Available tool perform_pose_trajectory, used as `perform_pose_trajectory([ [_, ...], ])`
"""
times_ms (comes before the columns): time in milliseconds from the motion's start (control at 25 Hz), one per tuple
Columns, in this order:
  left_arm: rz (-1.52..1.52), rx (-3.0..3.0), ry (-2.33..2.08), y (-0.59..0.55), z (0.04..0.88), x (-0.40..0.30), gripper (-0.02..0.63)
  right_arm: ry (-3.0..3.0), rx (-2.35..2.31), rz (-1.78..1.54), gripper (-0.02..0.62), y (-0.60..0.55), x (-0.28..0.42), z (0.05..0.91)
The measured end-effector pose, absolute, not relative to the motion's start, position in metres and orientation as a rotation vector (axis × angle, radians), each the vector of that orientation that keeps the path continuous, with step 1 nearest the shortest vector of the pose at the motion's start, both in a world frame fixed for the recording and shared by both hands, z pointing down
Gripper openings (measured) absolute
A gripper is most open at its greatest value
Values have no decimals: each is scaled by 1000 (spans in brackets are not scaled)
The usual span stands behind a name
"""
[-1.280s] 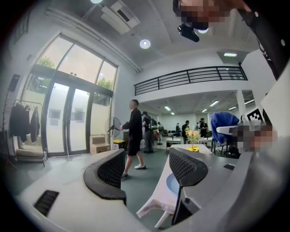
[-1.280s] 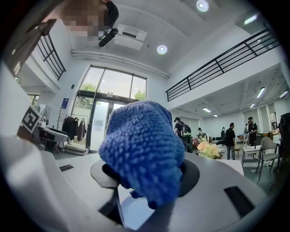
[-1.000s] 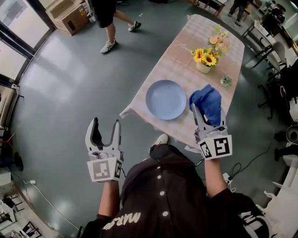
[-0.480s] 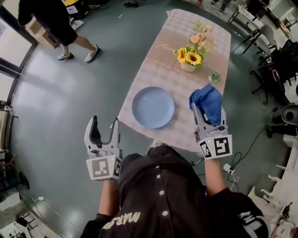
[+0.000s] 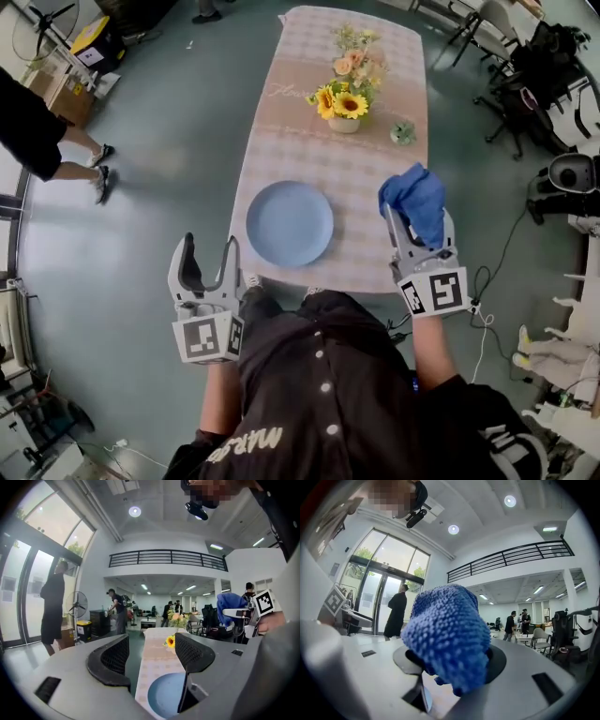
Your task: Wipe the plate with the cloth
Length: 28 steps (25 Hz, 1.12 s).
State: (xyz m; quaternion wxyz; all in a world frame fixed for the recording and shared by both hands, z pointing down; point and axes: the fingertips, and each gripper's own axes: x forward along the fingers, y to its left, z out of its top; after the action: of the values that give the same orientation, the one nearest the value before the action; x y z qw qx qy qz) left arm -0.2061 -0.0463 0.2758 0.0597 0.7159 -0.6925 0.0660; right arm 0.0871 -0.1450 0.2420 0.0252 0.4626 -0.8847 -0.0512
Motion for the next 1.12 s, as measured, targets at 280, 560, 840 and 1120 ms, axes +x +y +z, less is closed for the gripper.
perform_pose_trajectory([
  [280,253,2312,-1931,-85,276,-215,299,-2628,1619,-148,196,-147,92,237],
  [560,299,2379,-1834,-109,281,-222,299,-2549,1733,-125,196,-143,92,243],
  [840,358,2393,-1759,-122,299,-225,299,-2511,1737,-120,196,-148,83,254],
  [1120,455,2375,-1636,-132,346,-219,299,-2521,1621,-118,198,-160,59,278],
])
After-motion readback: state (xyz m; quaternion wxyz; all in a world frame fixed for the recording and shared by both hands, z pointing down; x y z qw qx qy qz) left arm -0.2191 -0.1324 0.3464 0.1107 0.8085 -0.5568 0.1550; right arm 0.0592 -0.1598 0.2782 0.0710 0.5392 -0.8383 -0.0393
